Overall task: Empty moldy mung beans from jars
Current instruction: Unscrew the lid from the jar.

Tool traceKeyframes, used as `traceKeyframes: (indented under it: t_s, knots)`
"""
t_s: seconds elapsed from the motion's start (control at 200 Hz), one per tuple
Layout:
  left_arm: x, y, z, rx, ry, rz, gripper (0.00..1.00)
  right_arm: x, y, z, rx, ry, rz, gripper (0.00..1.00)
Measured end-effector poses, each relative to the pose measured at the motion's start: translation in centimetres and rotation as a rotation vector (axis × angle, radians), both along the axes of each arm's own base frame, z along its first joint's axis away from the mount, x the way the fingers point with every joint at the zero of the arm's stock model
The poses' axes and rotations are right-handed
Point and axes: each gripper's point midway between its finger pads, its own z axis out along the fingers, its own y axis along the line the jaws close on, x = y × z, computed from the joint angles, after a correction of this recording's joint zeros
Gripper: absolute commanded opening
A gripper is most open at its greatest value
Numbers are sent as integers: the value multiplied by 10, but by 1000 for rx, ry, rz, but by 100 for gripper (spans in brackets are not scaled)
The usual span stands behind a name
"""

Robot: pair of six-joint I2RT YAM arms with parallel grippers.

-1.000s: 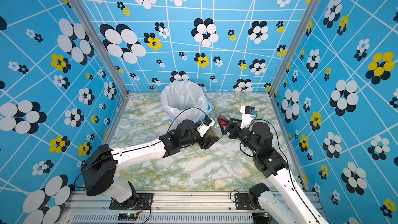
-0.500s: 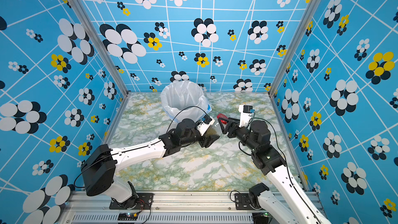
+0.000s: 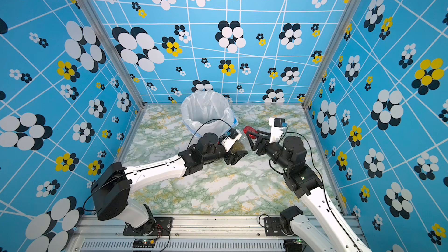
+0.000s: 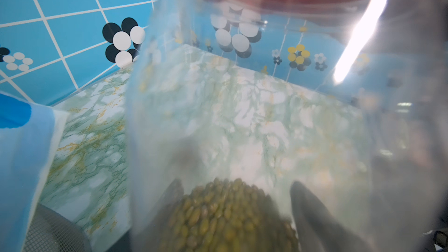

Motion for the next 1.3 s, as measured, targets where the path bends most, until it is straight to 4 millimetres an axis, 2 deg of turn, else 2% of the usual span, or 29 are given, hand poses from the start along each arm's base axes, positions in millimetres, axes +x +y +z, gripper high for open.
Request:
traceKeyframes:
  t_s: [0.415,0.655,0.71,0.78,0.834,0.979,1.084,1.299]
  knots:
    - [-18,7,11,-80,13,-196,53,-22,20,15,-86,-186,183,61]
    - [-22,10,11,-90,27,-248,53,-25,24,14,-88,-237,217,63]
    - [-21,11,11,-89,24,-247,52,-25,24,14,-90,-240,218,68]
    - [-20,11,10,-87,24,-238,51,-26,24,14,-95,-244,219,89]
    - [-18,12,10,-80,23,-215,50,-27,25,12,-97,-237,220,98]
    - [-6,18,7,-48,18,-124,50,-31,11,7,-106,-243,147,99]
    - [1,22,9,-33,-1,-62,50,-31,5,9,-94,-235,110,99]
    - [-3,18,4,23,-40,-5,50,-13,2,8,-38,-134,44,99]
